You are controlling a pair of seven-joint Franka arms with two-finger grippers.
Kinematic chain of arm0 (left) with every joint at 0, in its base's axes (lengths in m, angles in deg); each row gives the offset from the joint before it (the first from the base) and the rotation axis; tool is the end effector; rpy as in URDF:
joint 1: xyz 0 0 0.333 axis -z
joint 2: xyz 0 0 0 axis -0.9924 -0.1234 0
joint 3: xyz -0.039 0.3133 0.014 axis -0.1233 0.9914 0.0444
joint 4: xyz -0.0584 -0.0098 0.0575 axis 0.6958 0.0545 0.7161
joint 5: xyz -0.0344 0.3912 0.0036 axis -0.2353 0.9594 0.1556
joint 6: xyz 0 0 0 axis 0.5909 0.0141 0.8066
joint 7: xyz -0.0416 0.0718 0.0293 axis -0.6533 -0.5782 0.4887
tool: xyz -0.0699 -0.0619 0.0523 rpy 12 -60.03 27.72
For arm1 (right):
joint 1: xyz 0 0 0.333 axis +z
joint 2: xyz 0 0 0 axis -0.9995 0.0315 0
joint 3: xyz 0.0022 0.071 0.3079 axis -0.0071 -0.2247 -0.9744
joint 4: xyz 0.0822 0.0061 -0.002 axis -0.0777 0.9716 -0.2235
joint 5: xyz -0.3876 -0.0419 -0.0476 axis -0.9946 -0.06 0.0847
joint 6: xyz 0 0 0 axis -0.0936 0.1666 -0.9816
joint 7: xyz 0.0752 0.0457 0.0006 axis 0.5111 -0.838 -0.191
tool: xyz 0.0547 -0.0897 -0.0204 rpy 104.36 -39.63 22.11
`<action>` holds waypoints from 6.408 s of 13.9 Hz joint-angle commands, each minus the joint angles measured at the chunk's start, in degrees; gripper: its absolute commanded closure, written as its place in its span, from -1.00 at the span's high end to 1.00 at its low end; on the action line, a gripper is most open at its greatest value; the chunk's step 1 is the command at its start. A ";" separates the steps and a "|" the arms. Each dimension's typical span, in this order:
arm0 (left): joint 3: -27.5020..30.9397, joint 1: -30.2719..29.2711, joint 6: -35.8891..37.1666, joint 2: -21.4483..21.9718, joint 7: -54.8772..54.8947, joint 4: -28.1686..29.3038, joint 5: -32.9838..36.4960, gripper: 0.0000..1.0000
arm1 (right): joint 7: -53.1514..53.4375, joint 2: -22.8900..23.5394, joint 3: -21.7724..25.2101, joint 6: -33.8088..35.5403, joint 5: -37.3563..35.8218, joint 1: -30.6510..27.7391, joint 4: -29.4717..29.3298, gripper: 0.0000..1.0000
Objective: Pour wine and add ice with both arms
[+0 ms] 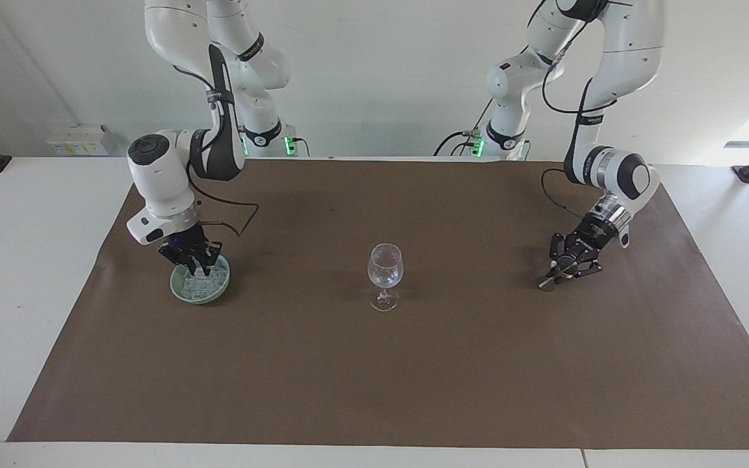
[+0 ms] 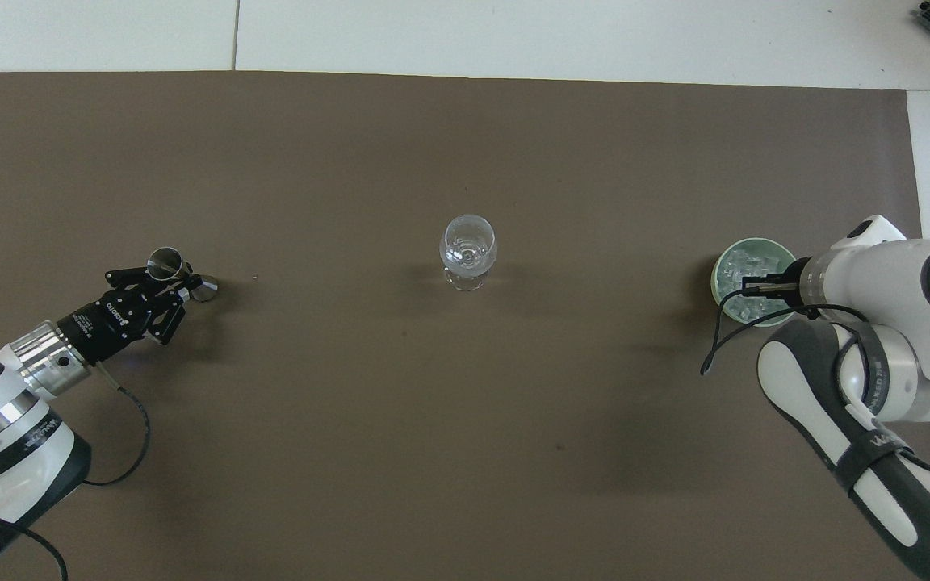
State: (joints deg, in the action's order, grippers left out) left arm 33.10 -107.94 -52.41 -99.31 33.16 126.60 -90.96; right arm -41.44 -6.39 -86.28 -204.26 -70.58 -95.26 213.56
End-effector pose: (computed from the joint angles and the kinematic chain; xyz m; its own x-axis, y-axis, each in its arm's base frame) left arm 0.4951 0.0650 0.2409 -0.3174 0.1968 -0.9276 0.7478 0.6535 -0.1172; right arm 0.5545 -0.0442 0.3395 0.9883 -0.0093 0.1524 -0.0159 -0.9990 0.0417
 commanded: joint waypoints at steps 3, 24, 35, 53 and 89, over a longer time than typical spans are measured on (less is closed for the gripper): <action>0.48 0.51 1.10 0.16 0.77 0.65 0.18 -0.97 | -1.33 -2.55 -0.67 -0.34 0.54 -0.40 -0.37 -1.00; 0.57 -0.01 0.57 -0.10 0.59 0.22 3.15 1.00 | 32.40 -7.66 -1.29 22.00 13.97 21.12 -21.99 -1.00; 0.83 -7.66 5.58 0.07 -0.03 -9.89 43.48 1.00 | 49.03 -4.06 -1.64 14.87 25.14 26.32 -26.83 -1.00; 0.75 -5.38 14.37 7.37 9.18 -30.98 81.65 1.00 | 56.94 9.57 -1.73 13.99 27.69 29.22 -44.41 -1.00; 7.78 22.31 35.11 17.11 36.80 -41.54 98.62 1.00 | 50.44 4.22 -1.29 13.11 19.26 30.19 -30.70 1.00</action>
State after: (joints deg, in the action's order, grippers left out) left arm 40.38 -86.37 -15.81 -83.46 70.68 82.87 6.55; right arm 10.25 -0.07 -87.74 -191.27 -50.41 -64.56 182.40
